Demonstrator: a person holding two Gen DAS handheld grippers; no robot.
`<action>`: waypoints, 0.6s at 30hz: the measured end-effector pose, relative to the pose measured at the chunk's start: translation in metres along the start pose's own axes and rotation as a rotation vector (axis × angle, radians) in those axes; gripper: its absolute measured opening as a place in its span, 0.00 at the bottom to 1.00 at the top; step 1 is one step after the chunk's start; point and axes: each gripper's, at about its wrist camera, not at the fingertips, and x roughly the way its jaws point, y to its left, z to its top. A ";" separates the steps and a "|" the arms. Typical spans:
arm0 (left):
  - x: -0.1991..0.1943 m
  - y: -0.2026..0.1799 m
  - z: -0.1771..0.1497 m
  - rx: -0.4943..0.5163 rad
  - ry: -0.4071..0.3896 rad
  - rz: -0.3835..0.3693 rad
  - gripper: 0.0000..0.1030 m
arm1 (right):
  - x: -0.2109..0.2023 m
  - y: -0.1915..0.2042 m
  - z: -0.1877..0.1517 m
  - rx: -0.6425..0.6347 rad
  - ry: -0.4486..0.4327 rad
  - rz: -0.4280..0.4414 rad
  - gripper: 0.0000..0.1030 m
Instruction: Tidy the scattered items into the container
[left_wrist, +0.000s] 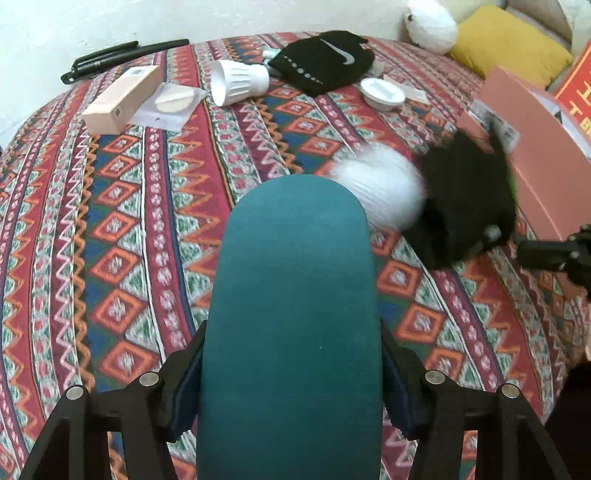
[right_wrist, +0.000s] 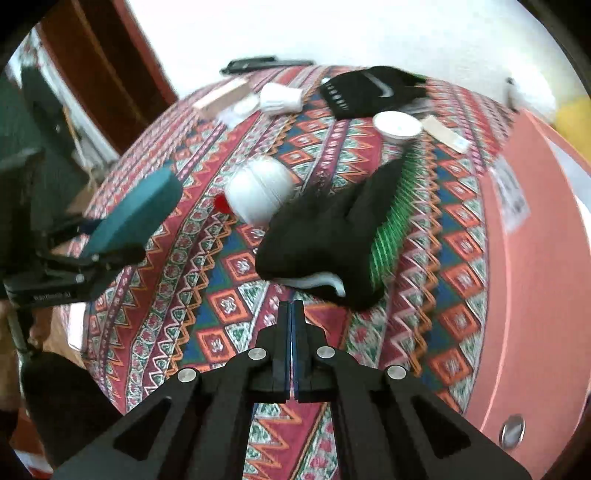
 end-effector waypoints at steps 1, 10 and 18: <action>-0.001 -0.002 -0.003 0.001 0.001 0.006 0.65 | -0.002 -0.003 -0.003 0.031 -0.010 0.012 0.03; 0.003 0.012 -0.024 -0.085 0.000 0.013 0.65 | 0.023 0.054 0.028 0.012 -0.102 0.139 0.77; 0.038 0.039 -0.020 -0.130 0.039 0.032 0.65 | 0.124 0.076 0.161 0.028 -0.126 0.009 0.92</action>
